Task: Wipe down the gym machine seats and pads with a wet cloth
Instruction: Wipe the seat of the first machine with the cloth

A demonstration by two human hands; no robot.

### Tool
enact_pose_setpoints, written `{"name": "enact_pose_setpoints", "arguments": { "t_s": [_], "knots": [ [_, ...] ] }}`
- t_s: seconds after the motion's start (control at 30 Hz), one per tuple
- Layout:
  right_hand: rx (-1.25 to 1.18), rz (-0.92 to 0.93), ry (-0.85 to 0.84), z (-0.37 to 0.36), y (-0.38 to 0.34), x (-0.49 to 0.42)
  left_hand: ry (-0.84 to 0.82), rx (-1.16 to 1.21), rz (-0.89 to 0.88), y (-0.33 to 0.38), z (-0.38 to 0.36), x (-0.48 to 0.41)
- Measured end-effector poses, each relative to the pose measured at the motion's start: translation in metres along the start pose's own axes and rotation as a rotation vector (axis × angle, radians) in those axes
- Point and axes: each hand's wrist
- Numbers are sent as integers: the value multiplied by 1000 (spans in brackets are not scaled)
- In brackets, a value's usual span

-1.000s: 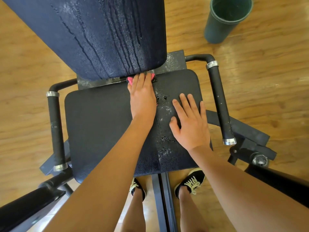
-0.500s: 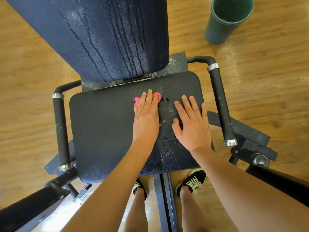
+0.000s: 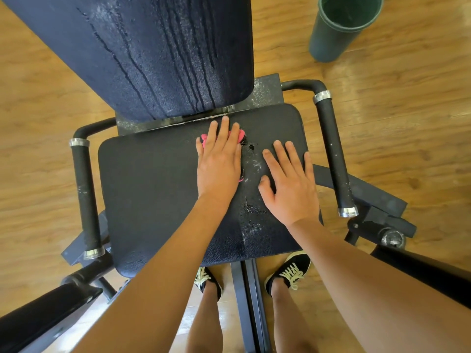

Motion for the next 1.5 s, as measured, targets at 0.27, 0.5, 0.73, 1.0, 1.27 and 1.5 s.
{"name": "enact_pose_setpoints", "arguments": {
  "t_s": [0.27, 0.5, 0.73, 1.0, 1.27, 1.5],
  "knots": [
    [-8, 1, 7, 0, -1, 0, -52, -44, 29, 3, -6, 35],
    [5, 2, 12, 0, -1, -3, -26, -38, 25, 3, 0, -19],
    [7, 2, -13, 2, 0, -1, -40, -42, -6, 1, -6, 33],
    [6, 2, -18, 2, -1, -1, -17, -6, 29, 11, -11, 77],
    [6, 2, -11, 2, -2, 0, 18, 10, 44, 14, -11, 65],
    [-14, 11, 33, 1, -2, 1, -35, -32, -4, 21, -19, 144]
  ]
}}
Point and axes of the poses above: each hand's wrist, its own x-axis away from the middle knuckle, its own z-axis out of the back of the hand, y = z × x, and after that the axes turned 3 degrees about -y, right-handed
